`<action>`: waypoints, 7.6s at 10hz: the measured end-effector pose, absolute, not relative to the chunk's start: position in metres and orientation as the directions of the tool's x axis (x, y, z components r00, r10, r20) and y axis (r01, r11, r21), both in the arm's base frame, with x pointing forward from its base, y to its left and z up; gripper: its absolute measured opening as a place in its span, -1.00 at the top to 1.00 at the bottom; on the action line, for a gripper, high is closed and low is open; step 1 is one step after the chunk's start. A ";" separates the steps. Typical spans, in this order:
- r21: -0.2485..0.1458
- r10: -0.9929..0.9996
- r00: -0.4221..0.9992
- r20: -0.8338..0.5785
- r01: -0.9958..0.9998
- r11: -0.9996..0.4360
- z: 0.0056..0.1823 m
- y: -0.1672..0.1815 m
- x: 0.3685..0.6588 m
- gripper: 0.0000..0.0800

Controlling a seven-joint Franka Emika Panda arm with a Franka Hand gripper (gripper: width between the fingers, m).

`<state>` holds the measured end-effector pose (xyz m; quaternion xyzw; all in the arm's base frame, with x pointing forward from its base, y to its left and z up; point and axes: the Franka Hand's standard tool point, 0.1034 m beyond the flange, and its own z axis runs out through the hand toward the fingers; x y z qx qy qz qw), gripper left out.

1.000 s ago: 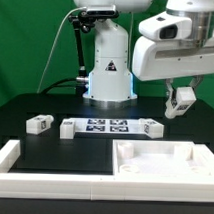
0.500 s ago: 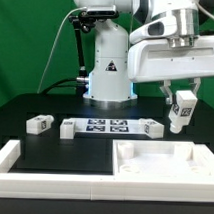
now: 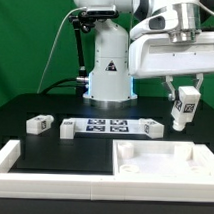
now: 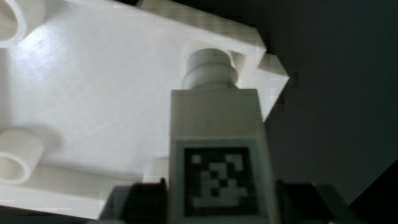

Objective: Assemble one leg

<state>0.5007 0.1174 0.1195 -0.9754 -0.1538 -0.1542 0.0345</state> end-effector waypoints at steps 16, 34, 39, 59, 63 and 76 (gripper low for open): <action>0.003 0.316 0.826 0.467 0.356 -0.934 0.104 0.127 0.611 0.27; 0.030 0.284 0.782 0.554 0.323 -0.946 0.075 0.110 0.610 -0.60; 0.032 0.287 0.782 0.553 0.324 -0.945 0.087 0.110 0.617 -0.62; -0.154 0.298 0.948 -0.115 0.279 -0.948 0.089 0.116 0.618 0.25; -0.115 -0.214 0.965 -0.154 -0.233 -0.966 0.088 0.122 0.610 0.25; -0.069 -0.623 0.755 -0.202 -0.646 -0.761 0.088 0.138 0.610 -0.58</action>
Offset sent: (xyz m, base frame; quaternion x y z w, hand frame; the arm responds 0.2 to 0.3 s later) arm 0.0573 0.0224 -0.0004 0.0235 0.0220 -0.0245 0.9992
